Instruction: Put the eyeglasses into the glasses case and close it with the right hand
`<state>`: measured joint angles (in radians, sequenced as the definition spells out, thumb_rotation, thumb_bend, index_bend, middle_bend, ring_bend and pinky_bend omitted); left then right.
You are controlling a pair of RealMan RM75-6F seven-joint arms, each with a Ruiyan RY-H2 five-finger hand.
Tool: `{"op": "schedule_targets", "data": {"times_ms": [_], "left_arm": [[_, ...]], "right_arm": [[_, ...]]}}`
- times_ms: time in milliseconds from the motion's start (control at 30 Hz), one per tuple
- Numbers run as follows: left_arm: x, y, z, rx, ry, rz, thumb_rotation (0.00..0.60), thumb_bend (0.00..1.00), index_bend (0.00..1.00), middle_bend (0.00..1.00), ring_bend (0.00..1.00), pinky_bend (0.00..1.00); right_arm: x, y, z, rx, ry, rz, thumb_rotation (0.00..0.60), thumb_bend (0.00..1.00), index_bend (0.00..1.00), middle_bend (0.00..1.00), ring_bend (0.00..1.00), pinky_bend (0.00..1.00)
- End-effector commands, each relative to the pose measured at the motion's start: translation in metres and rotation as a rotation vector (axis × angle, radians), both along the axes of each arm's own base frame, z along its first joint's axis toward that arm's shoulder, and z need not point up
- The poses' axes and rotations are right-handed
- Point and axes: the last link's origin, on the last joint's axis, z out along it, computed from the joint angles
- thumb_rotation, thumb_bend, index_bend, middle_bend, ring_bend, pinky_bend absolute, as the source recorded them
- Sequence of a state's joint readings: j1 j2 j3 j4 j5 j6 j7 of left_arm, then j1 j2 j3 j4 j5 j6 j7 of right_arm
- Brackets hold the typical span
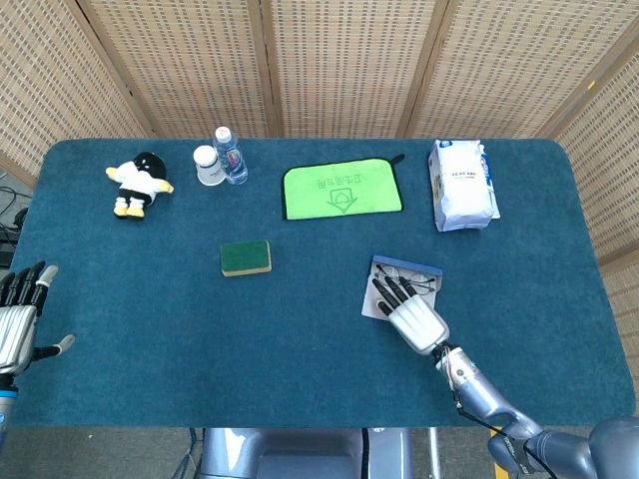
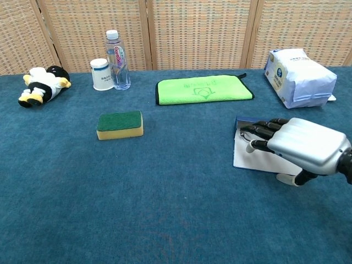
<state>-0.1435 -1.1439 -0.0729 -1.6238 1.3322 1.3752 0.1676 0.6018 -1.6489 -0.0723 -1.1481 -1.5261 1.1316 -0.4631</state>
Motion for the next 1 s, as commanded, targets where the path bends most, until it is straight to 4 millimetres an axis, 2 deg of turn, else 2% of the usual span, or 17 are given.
{"op": "schedule_targets", "data": {"times_ms": [33, 500, 800, 1000], "left_arm": [[0.0, 0.0, 0.0, 0.001, -0.001, 0.001, 0.6, 0.0, 0.0, 0.0, 0.0, 0.0], [-0.001, 0.001, -0.001, -0.001, 0.001, 0.006, 0.6, 0.0, 0.0, 0.0, 0.0, 0.0], [0.0, 0.001, -0.001, -0.004, 0.001, 0.006, 0.6, 0.0, 0.0, 0.0, 0.0, 0.0], [0.0, 0.001, -0.002, -0.007, 0.001, 0.006, 0.6, 0.0, 0.0, 0.0, 0.0, 0.0]], "right_arm": [[-0.002, 0.0, -0.002, 0.0, -0.001, -0.001, 0.6, 0.39, 0.23, 0.0, 0.0, 0.14], [-0.009, -0.003, -0.008, -0.008, 0.011, -0.002, 0.6, 0.39, 0.24, 0.0, 0.0, 0.14], [-0.013, -0.008, -0.009, -0.051, 0.008, 0.028, 0.6, 0.5, 0.32, 0.0, 0.0, 0.14], [-0.012, -0.014, -0.004, -0.082, -0.027, 0.041, 0.6, 0.51, 0.33, 0.0, 0.0, 0.14]]}}
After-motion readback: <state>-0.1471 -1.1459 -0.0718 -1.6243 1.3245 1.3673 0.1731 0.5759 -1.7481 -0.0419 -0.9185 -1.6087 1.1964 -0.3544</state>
